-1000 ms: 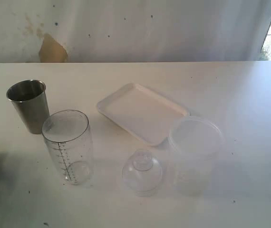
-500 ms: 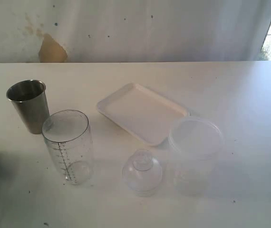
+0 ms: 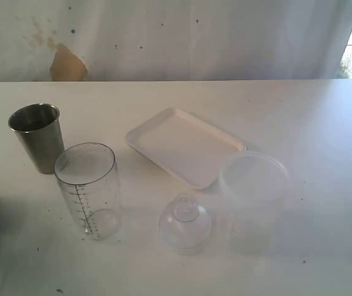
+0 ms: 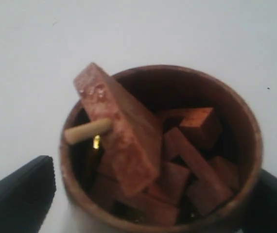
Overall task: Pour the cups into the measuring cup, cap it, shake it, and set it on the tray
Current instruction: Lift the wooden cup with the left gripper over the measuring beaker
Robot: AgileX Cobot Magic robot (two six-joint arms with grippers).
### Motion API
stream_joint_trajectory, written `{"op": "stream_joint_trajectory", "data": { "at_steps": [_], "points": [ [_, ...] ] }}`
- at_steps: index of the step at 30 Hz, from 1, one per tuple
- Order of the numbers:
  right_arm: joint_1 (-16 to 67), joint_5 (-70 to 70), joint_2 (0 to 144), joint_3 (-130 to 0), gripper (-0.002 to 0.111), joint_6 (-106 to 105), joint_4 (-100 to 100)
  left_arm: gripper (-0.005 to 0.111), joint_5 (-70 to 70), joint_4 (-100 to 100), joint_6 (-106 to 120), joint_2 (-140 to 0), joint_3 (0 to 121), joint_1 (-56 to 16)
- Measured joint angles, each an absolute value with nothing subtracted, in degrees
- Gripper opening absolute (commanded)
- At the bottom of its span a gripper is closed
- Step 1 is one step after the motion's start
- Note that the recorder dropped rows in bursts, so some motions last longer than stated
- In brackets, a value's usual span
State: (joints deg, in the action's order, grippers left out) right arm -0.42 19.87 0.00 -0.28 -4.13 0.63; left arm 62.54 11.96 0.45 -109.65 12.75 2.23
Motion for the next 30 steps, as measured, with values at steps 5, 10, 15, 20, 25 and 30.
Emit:
{"op": "stream_joint_trajectory", "data": {
  "at_steps": [5,10,15,20,25,30],
  "points": [
    [-0.42,19.87,0.00,-0.28,0.000,-4.13,0.63,0.000,62.64,7.33,0.00,-109.65,12.75,2.23],
    [-0.42,19.87,0.00,-0.28,0.000,-4.13,0.63,0.000,62.69,-5.12,0.34,-108.92,12.75,2.23],
    [-0.42,19.87,0.00,-0.28,0.000,-4.13,0.63,0.000,58.38,-5.48,0.34,-99.89,12.29,2.23],
    [-0.42,19.87,0.00,-0.28,0.000,-4.13,0.63,0.000,50.53,-5.69,0.00,-89.11,12.16,2.23],
    [-0.42,19.87,0.00,-0.28,0.000,-4.13,0.63,0.000,37.86,-7.89,-2.22,-80.88,14.81,2.03],
    [-0.42,19.87,0.00,-0.28,0.000,-4.13,0.63,0.000,20.65,-12.16,-4.66,-74.13,22.03,-1.09]
  ]
}}
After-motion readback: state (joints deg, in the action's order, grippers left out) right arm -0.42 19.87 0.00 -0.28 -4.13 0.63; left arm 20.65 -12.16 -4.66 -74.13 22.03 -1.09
